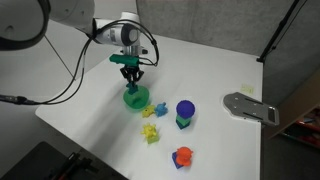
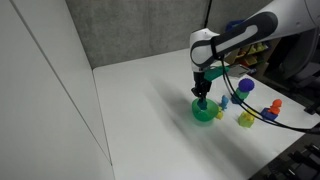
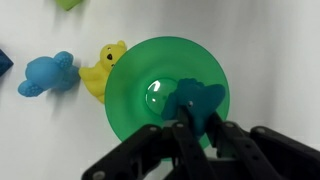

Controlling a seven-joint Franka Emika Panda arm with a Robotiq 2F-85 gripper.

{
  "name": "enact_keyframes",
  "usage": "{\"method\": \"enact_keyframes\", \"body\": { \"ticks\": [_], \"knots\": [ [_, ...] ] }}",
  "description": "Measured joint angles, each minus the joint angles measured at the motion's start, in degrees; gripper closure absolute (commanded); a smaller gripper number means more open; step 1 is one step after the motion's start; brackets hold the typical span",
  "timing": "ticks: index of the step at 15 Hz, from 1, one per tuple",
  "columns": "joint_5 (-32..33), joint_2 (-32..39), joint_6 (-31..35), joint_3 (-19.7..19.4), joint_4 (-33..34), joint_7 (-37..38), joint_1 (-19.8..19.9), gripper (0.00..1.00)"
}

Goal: Remove the blue folded paper from the bowl

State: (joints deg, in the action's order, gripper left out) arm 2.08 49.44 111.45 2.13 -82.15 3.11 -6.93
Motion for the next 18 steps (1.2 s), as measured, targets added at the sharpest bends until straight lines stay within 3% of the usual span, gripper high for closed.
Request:
{"method": "enact_keyframes", "body": {
  "ticks": [11,18],
  "knots": [
    [1.18,-2.62,-0.96,1.89,2.06,-1.96,-5.51,0.94],
    [2.07,-2.37,1.1,3.04,-1.87,-5.04,-6.52,0.94]
  ]
}}
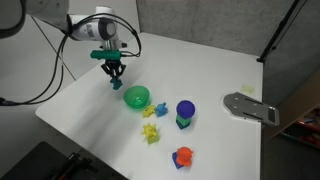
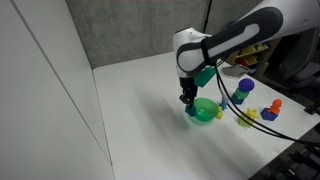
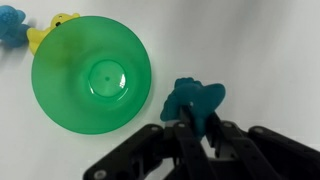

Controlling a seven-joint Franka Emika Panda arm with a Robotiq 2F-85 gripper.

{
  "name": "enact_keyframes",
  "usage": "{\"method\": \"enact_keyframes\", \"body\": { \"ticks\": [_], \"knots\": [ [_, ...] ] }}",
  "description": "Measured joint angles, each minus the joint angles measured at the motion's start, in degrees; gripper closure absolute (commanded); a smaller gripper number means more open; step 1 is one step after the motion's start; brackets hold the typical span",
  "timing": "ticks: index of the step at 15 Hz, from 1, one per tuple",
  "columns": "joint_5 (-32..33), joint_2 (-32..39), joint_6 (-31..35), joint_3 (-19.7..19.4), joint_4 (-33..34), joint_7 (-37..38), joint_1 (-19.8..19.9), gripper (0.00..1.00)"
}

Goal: Remove the blue folded paper from the bowl

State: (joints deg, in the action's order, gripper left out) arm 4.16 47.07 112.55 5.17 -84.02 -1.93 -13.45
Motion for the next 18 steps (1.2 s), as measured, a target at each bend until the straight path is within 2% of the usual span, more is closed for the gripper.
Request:
{"method": "enact_keyframes", "body": {
  "ticks": [10,16,17,18],
  "knots": [
    [0.19,0.61,7.43,0.73,-8.14,-2.86,-0.01,0.95],
    [2.57,0.77,12.98,0.79,-12.55,-3.01,-0.06,0.96],
    [2.9,0.77,13.78,0.83,-13.14,-3.03,-0.06,0.93],
    [3.15,0.77,14.41,0.87,-13.64,-3.04,-0.06,0.59]
  ]
}}
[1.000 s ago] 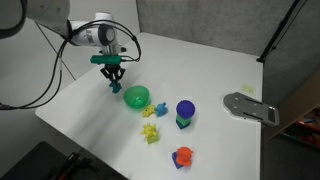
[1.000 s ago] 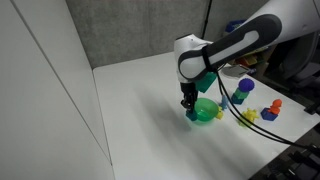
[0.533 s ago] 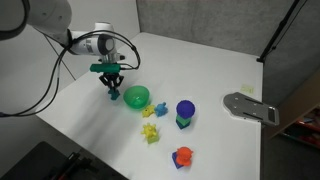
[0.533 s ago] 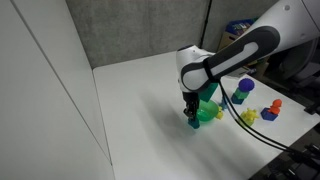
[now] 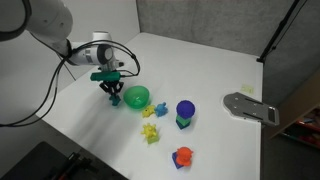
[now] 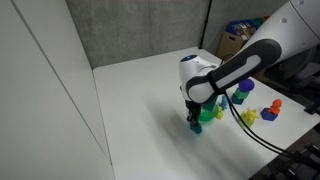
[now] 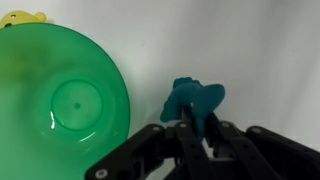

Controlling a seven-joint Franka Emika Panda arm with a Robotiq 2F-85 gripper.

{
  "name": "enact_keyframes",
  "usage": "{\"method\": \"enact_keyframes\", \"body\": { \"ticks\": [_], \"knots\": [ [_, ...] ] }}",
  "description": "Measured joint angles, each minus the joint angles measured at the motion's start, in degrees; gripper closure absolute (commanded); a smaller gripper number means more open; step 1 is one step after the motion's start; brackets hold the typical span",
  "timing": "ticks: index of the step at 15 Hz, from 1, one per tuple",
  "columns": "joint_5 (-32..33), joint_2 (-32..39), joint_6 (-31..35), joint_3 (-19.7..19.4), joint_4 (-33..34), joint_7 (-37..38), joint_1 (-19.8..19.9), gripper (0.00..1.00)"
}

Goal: Remove the blue folded paper from the bowl

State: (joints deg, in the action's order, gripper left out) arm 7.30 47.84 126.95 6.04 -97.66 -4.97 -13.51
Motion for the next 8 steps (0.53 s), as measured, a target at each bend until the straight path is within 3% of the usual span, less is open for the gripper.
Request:
{"method": "enact_keyframes", "body": {
  "ticks": [2,8],
  "knots": [
    [0.15,0.0,0.54,0.07,-0.58,-0.06,0.0,0.53],
    [0.15,-0.29,1.26,0.35,-0.79,-0.84,0.0,0.04]
  ]
}}
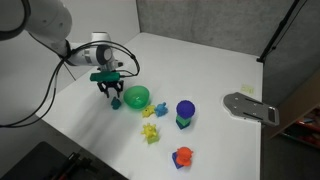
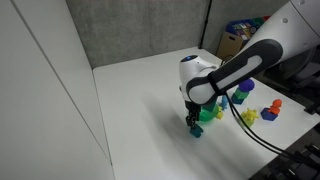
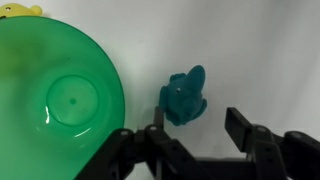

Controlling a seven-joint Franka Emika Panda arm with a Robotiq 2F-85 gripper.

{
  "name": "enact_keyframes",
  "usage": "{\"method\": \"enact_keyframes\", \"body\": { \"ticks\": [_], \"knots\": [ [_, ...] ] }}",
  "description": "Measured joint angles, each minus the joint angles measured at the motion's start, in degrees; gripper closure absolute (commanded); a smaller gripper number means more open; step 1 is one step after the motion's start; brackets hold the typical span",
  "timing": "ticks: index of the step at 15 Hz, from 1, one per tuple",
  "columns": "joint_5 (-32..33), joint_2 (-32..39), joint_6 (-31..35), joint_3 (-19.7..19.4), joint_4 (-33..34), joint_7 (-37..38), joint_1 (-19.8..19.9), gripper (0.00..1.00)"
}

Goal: Remove the blue folded paper from the bowl

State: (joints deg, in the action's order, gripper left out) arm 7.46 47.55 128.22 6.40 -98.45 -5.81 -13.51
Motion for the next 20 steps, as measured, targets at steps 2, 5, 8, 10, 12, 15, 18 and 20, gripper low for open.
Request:
{"method": "enact_keyframes", "body": {
  "ticks": [2,5,8,10,12,15,18,20],
  "knots": [
    [0.0,-0.68,0.13,0.05,0.02,-0.14,0.0,0.0],
    [0.0,-2.62,0.13,0.06,0.14,-0.19,0.09,0.0],
    [0.0,-5.23,0.0,0.08,0.27,-0.19,0.28,0.0],
    [-0.03,-7.25,-0.36,0.07,0.24,-0.18,0.56,0.0],
    [-0.07,-9.32,-1.23,0.0,0.12,-0.02,1.22,0.0],
    [-0.15,-12.75,-3.0,-0.63,-0.42,0.33,2.94,0.0],
    [-0.5,-16.65,-4.66,-1.58,-1.92,0.66,5.31,0.0],
    [-0.77,-19.73,-5.61,-2.22,-3.74,0.82,6.78,0.0]
  ]
}}
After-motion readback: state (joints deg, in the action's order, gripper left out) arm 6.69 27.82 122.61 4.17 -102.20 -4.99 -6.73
